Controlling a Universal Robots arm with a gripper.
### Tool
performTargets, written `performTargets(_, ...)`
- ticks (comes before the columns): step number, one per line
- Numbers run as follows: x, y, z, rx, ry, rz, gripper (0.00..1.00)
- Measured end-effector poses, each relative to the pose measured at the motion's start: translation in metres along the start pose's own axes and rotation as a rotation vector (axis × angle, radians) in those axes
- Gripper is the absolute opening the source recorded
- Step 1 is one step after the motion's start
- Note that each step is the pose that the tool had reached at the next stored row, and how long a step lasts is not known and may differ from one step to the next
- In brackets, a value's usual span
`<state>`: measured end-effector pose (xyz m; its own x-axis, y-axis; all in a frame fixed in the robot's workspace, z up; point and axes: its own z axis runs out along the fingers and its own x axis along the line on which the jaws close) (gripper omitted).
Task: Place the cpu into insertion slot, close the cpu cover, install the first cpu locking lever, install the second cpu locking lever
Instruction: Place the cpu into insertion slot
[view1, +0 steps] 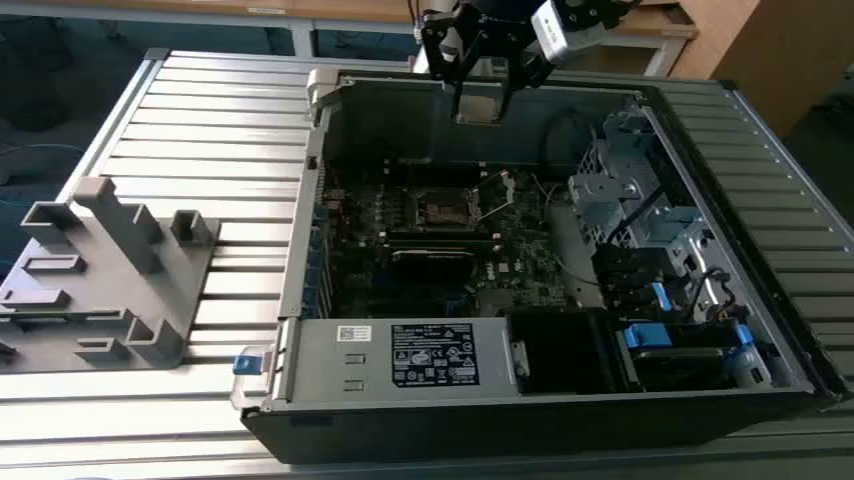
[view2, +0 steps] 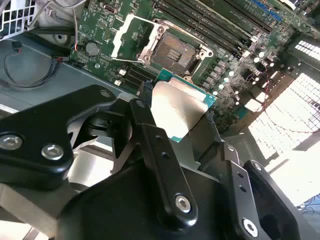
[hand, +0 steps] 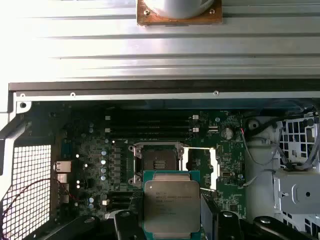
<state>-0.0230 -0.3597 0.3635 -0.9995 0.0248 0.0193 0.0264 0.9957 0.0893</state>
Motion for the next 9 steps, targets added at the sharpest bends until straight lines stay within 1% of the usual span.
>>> performTargets(9, 0.0000, 0.0000, 0.0000, 0.0000, 0.0000, 0.000, 0.54)
